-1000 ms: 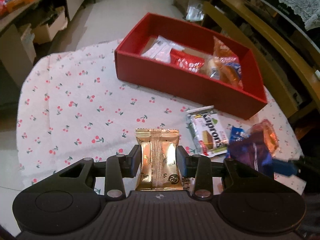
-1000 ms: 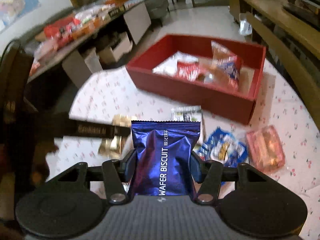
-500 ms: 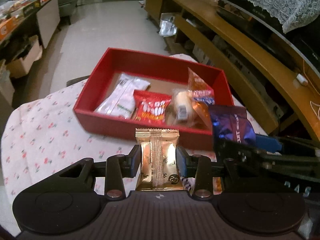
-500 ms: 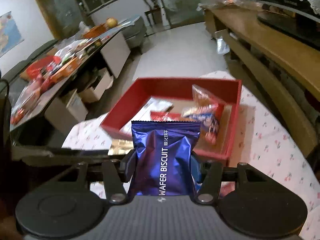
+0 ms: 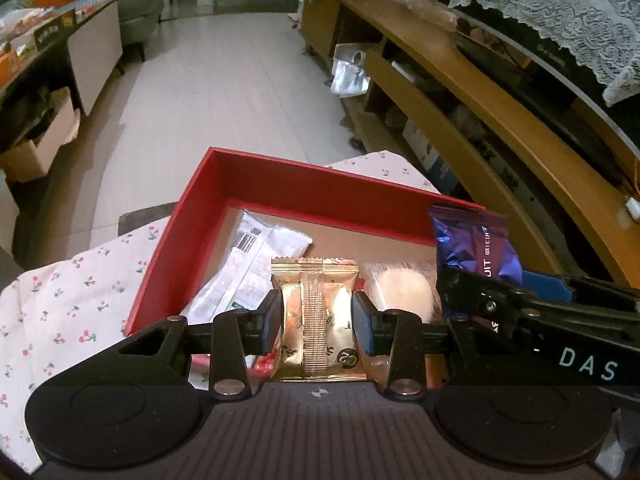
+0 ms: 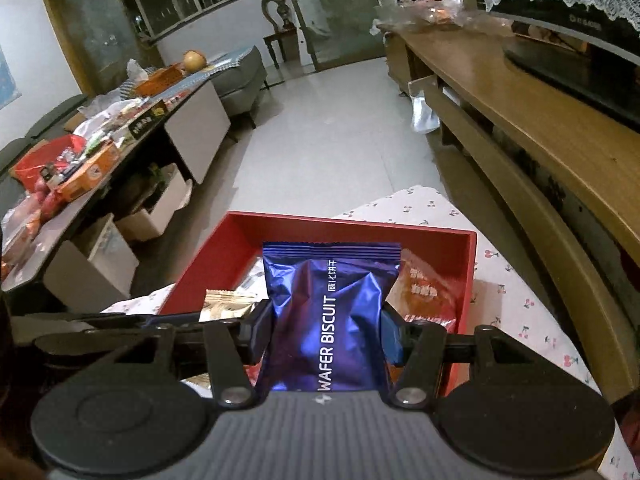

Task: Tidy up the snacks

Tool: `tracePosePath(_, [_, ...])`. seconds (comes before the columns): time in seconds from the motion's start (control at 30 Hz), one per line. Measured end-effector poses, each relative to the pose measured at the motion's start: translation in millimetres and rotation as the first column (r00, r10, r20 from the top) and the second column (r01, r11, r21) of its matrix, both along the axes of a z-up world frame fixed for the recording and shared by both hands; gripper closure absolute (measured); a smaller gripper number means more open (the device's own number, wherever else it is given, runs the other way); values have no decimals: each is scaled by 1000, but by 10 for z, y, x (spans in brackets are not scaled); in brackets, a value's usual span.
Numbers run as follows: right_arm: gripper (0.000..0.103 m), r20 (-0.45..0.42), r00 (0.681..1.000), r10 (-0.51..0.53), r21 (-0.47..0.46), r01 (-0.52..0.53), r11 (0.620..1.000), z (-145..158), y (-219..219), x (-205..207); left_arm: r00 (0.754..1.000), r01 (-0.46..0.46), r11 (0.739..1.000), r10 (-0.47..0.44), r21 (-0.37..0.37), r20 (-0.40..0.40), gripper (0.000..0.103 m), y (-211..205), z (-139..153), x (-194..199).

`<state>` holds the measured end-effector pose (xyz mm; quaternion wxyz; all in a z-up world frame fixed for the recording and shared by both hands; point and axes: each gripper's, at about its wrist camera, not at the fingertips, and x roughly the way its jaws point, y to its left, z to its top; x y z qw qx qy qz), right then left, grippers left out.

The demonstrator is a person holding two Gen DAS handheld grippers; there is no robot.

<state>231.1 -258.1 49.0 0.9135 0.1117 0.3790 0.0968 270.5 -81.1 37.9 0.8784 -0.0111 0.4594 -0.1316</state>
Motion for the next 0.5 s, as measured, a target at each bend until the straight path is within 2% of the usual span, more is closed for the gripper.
tracePosePath(0.5, [42, -20, 1000, -12, -25, 11, 1000, -185, 28, 194, 999, -27, 999, 28, 45, -18, 57, -17, -157, 161])
